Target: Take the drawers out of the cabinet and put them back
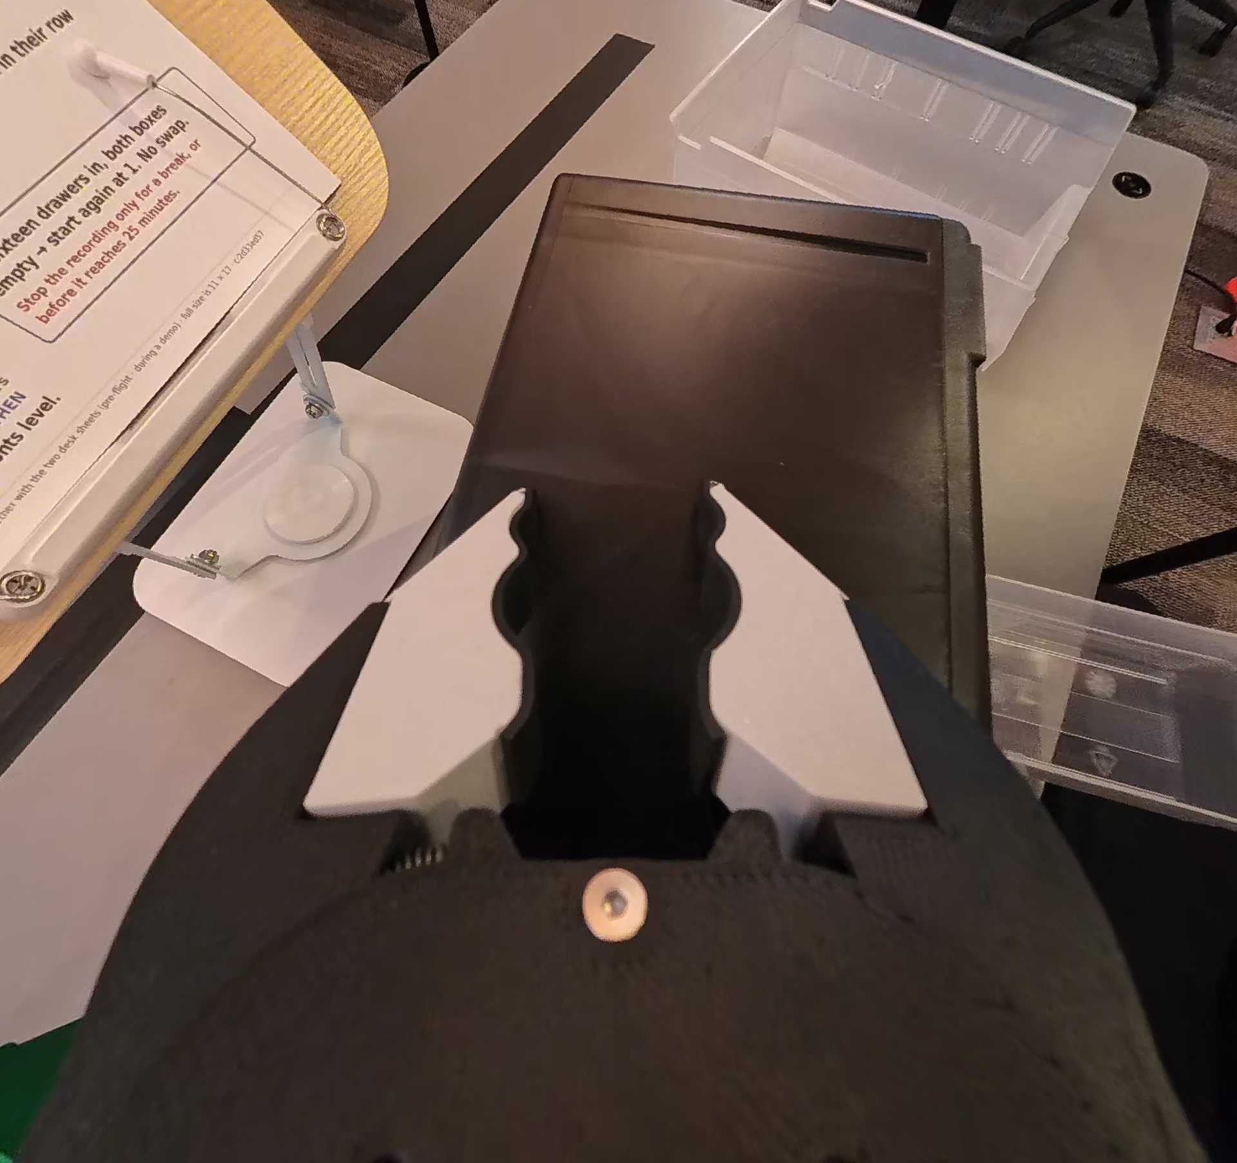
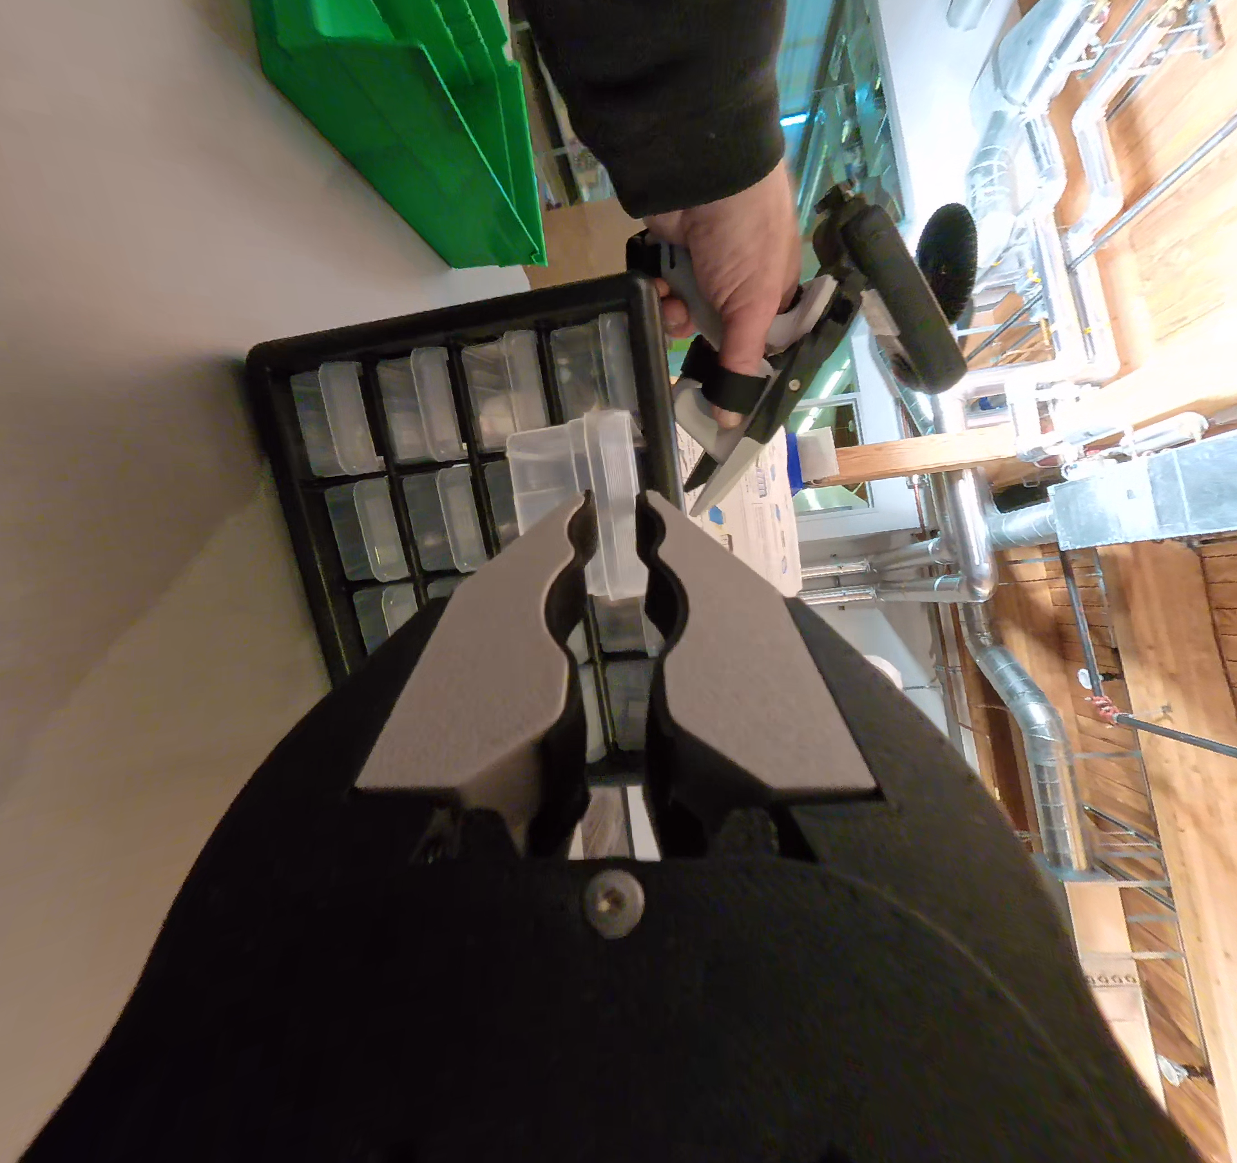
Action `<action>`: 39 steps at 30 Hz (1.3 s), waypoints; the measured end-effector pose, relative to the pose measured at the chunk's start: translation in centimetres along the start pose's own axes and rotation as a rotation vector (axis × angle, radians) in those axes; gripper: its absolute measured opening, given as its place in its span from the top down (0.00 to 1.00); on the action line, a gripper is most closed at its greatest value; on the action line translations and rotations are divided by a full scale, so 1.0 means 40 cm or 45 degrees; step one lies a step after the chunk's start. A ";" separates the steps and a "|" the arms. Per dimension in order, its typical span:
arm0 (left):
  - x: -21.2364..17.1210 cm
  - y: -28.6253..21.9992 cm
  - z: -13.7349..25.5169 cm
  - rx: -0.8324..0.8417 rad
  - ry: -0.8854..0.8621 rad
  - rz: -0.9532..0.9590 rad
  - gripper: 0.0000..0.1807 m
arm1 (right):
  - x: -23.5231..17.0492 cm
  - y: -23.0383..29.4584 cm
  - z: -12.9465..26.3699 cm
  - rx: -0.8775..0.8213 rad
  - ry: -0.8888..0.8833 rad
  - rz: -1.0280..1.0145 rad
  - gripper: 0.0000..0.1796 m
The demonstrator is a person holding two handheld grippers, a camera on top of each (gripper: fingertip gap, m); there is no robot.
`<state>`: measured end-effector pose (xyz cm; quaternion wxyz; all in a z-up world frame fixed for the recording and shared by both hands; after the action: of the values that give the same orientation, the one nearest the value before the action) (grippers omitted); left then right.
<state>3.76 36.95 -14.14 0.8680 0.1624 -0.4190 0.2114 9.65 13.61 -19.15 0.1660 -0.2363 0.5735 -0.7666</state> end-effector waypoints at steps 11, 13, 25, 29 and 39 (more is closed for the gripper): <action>0.000 0.002 -0.001 0.007 0.001 0.005 0.75 | 0.018 -0.018 0.069 -0.058 -0.007 0.017 1.00; 0.000 0.003 -0.001 0.008 0.001 0.006 0.75 | 0.014 -0.008 0.069 -0.031 -0.001 0.018 1.00; 0.000 0.004 0.000 0.006 -0.011 0.006 0.76 | -0.148 0.028 0.121 0.093 0.215 -0.073 1.00; 0.000 0.004 0.001 0.005 -0.013 0.005 0.76 | -0.224 0.078 0.162 0.180 0.314 -0.086 1.00; 0.000 0.002 0.001 -0.001 -0.017 0.000 0.77 | -0.285 0.216 0.257 0.499 0.388 -0.265 0.95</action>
<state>3.69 37.01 -14.10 0.8652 0.1633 -0.4249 0.2102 24.67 8.89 -27.02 0.0407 -0.1390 0.4050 -0.9028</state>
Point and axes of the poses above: each gripper's, where its closed fingertips meet, z back along the fingers, x out of its top, y = z × x across the jaws, the point moved 5 cm from there along z, back along the fingers, and after that the axes turned 11 degrees about x, right-handed, at the moved point
